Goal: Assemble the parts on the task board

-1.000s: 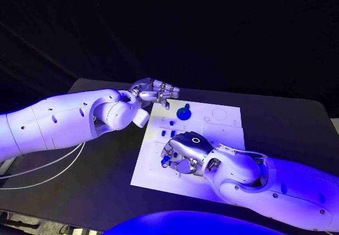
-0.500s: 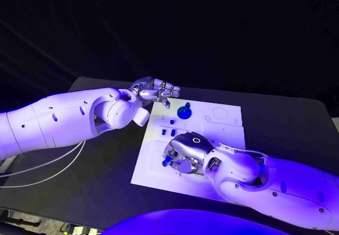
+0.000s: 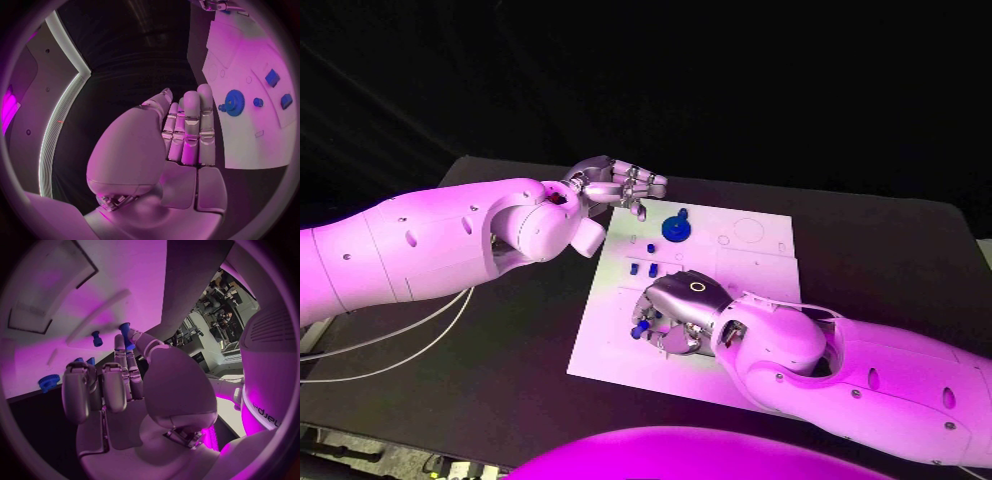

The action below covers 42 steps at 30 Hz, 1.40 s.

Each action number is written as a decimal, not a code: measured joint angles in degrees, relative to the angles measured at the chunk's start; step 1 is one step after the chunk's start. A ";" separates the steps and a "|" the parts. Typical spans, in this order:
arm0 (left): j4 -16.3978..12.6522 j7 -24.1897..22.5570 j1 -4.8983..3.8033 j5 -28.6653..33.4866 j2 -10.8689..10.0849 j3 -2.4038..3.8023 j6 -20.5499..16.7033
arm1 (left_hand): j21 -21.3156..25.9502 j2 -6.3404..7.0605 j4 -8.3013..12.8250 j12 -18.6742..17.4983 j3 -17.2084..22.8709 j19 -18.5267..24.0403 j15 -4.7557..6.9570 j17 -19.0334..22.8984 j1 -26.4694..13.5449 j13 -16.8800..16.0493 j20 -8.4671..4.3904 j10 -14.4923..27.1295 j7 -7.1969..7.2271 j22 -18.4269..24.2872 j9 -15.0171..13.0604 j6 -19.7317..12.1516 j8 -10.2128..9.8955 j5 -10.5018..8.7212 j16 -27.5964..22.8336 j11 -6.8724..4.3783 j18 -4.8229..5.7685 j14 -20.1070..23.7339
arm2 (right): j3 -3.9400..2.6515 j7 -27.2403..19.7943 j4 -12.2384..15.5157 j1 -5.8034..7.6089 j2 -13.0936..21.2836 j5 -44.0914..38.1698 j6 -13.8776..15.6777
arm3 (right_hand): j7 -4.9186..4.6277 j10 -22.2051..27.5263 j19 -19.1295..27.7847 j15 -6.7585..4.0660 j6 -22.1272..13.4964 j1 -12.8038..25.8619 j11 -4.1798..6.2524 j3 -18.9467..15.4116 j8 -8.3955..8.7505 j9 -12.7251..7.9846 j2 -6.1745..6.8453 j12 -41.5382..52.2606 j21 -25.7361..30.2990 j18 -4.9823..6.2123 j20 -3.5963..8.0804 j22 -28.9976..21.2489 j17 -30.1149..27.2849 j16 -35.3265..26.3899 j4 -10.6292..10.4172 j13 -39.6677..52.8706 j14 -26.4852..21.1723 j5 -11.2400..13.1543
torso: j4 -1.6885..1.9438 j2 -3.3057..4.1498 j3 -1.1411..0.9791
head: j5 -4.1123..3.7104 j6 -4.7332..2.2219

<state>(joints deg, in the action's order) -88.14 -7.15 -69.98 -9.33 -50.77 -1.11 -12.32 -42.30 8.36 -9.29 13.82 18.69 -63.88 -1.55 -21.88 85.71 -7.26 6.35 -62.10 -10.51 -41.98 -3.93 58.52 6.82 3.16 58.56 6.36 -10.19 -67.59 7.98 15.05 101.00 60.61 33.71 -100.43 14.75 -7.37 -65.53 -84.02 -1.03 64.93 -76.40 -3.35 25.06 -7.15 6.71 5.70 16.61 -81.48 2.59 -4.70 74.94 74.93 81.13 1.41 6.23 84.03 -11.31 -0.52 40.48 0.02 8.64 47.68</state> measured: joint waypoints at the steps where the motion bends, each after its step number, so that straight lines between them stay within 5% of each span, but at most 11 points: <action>1: 0.00 0.01 0.00 0.00 0.01 0.00 0.01 | 0.00 0.00 0.00 0.00 0.00 0.00 0.00 0.00 0.00 0.00 0.00 0.00 0.00 0.00 0.00 0.00 0.00 0.00 0.00 0.00 0.00 0.00 | 0.06 0.03 -0.07 0.00 -0.14 0.00 -0.04 | -0.24 0.25 0.00 0.00 -0.74 0.24 -0.25 0.04 0.44 0.13 0.24 -0.25 0.24 0.00 0.00 0.00 0.00 0.00 -0.03 -0.11 0.00 -0.01 | 0.00 0.01 0.00 | 0.00 0.01; 7: 0.00 0.02 0.00 0.00 0.03 0.00 0.01 | 0.13 0.00 0.00 0.09 0.00 0.00 0.00 0.00 0.00 0.00 0.00 0.00 0.00 0.00 0.00 0.00 0.00 0.00 0.00 0.00 0.00 0.00 | 0.24 0.21 -0.50 -0.11 -0.76 0.00 -0.01 | -0.90 0.75 0.00 0.22 -5.80 1.31 -0.75 0.33 3.46 -1.21 1.28 -0.74 0.63 0.00 0.00 0.00 0.00 0.00 -0.33 -0.35 -0.22 0.13 | 0.01 0.00 0.00 | -0.07 0.07; 24: -0.03 -0.01 0.00 0.01 0.02 0.00 -0.02 | 0.22 0.00 0.00 0.39 0.00 0.00 0.00 -0.01 0.00 0.01 0.00 -0.01 0.00 -0.01 0.00 0.00 0.00 0.00 0.00 0.00 0.00 0.00 | 0.31 0.93 0.41 -0.14 0.30 0.22 1.18 | -0.39 0.33 0.00 0.21 -11.09 2.42 -0.32 0.08 3.47 -2.19 2.40 -0.74 0.63 0.00 0.00 -0.02 -0.01 0.00 -0.89 -0.35 -0.21 0.83 | 0.01 -0.02 0.01 | -0.13 0.06; 34: -0.03 -0.01 0.01 0.01 -0.21 0.00 -0.02 | 0.22 0.00 0.00 0.38 0.00 0.00 0.00 -0.01 0.00 0.01 0.00 -0.01 0.00 0.04 0.00 0.00 0.00 0.00 0.00 0.00 0.00 0.00 | 0.13 1.06 5.11 -0.04 6.02 0.98 3.12 | -0.55 0.13 0.00 0.21 -10.93 2.64 -0.12 0.08 3.38 -2.12 2.62 -0.74 0.88 0.00 0.00 -0.02 -0.02 0.00 -0.88 -0.29 -0.21 1.02 | -0.02 -0.05 -0.01 | -0.12 -0.02; 39: -0.01 -0.01 0.01 0.01 -0.32 0.00 -0.03 | 0.22 0.00 0.00 0.38 0.00 0.00 0.00 -0.01 0.00 -0.04 0.00 -0.01 0.01 0.04 0.00 0.00 0.00 0.00 0.00 0.00 0.00 0.00 | -0.24 0.95 8.63 1.14 11.45 3.40 4.95 | -0.87 -2.27 0.00 0.21 -7.51 2.64 -0.35 0.08 1.61 -1.39 2.62 0.22 0.88 0.00 0.00 -0.03 -0.02 -0.22 -0.88 0.38 -0.21 1.02 | -0.02 -0.07 -0.02 | -0.43 -0.26; 42: 0.01 -0.01 0.01 0.01 -0.43 0.00 -0.03 | 0.22 0.00 0.00 0.38 0.00 0.00 0.00 -0.01 0.00 -0.04 0.00 -0.01 0.00 0.04 0.00 0.00 0.00 0.00 0.00 0.00 0.00 0.00 | -0.34 0.96 10.15 2.39 15.10 6.69 5.81 | -0.30 -6.49 0.00 -0.32 -4.39 2.68 0.56 -1.39 -0.20 -0.59 2.65 3.78 -0.11 0.00 0.00 -0.03 -0.02 -0.04 -1.20 2.61 -0.05 0.81 | -0.09 -0.10 -0.01 | -0.90 -0.51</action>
<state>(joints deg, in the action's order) -88.13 -7.17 -69.98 -9.32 -51.20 -1.12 -12.35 -42.08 8.36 -9.29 14.21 18.69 -63.89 -1.55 -21.89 85.70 -7.30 6.35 -62.10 -10.50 -41.94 -3.93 58.52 6.82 3.16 58.56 6.35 -10.19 -67.59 7.64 16.01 111.15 63.00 48.81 -93.74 20.56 -7.67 -72.02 -84.01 -1.35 60.54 -73.73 -2.79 23.67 -7.35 6.12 8.35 20.40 -81.59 2.59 -4.71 74.91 74.91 81.09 0.21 8.85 83.98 -10.50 -0.61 40.38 0.01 7.73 47.18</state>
